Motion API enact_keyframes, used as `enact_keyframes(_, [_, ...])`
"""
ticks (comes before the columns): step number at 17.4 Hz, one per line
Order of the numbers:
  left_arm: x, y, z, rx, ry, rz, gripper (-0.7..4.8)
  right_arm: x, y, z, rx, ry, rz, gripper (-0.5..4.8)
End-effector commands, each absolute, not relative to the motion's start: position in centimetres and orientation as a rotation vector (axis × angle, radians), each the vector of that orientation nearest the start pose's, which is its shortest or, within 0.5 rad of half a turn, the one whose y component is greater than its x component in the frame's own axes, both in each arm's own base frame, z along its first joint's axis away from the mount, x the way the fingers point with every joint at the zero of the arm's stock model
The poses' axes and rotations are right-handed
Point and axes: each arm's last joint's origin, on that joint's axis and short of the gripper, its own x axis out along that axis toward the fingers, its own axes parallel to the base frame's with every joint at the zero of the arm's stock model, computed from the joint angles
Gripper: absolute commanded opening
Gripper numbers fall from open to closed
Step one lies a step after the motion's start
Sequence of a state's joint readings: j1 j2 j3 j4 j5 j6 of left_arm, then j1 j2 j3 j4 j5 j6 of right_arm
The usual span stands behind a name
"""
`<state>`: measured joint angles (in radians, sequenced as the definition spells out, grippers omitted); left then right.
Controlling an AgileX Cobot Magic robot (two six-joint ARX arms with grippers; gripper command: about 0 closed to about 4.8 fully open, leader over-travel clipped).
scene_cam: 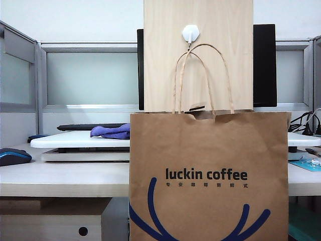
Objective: Pick up the paper bag and hang it on the hook.
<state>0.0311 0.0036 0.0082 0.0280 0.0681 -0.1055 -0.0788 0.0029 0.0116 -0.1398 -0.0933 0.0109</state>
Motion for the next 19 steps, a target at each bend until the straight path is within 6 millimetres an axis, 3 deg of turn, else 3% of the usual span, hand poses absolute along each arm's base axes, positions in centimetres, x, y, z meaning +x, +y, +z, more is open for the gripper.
enact_keyframes(1, [9.72, 0.1, 17.02, -0.103, -0.042, -0.042, -0.01, 9.67, -0.54, 15.29, 0.016, 0.121, -0.001, 0.0])
enact_keyframes(19, [9.72, 0.1, 17.01, -0.103, -0.042, -0.042, -0.01, 9.67, -0.7, 15.36, 0.015, 0.114, -0.029, 0.0])
